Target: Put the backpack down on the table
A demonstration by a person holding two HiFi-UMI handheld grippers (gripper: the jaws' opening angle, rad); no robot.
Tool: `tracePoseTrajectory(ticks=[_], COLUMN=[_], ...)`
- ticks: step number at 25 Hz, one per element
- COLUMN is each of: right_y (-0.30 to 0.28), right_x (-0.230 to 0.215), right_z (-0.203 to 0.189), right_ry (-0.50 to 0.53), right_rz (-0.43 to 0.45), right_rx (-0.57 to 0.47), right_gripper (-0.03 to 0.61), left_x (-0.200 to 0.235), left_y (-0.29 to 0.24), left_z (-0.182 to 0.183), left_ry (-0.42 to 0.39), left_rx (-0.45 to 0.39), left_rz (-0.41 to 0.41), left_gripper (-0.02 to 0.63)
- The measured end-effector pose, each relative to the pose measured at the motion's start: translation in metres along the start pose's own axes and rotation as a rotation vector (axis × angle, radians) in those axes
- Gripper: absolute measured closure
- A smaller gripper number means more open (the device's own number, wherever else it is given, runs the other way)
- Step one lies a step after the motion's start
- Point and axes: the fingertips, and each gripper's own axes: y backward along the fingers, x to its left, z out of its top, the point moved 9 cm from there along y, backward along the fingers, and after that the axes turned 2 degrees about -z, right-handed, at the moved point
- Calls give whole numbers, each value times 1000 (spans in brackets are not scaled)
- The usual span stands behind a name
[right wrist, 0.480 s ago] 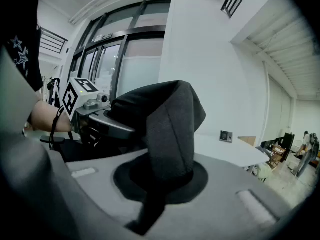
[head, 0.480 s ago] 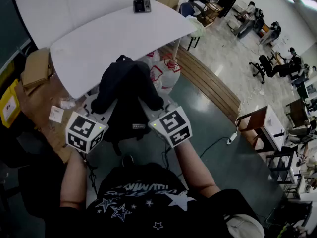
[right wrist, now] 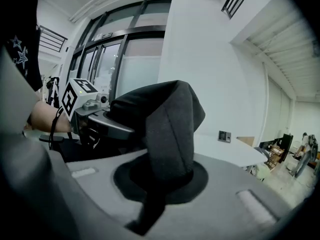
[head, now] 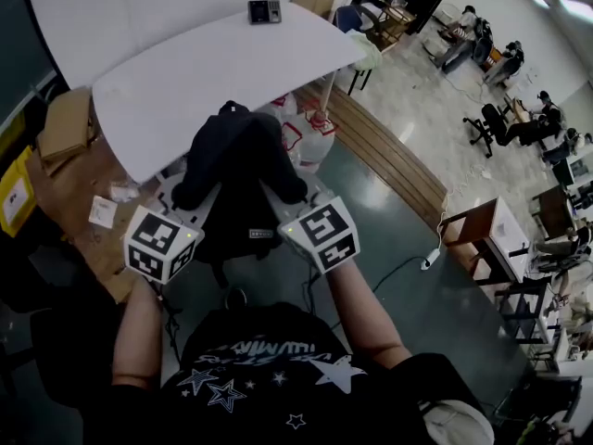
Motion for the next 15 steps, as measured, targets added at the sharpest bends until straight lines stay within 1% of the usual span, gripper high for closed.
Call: tracePoseTrajectory(ticks=[8,12,15], right_y=[-13,-21,-24], right_x=[1,5,5], right_z=[3,3,-3], right_ry=[0,14,-12], right_rz=[9,15,-8], right_rx=[20,24,21], right_gripper=[565,563,563], left_x=[14,25,30], left_y=[1,3,-2], left_z=[-4,-8,-9], left_ry=[17,2,-25], left_rx=[1,-2,2], left_rz=[-13,-36,-54], left_gripper=[566,566,566])
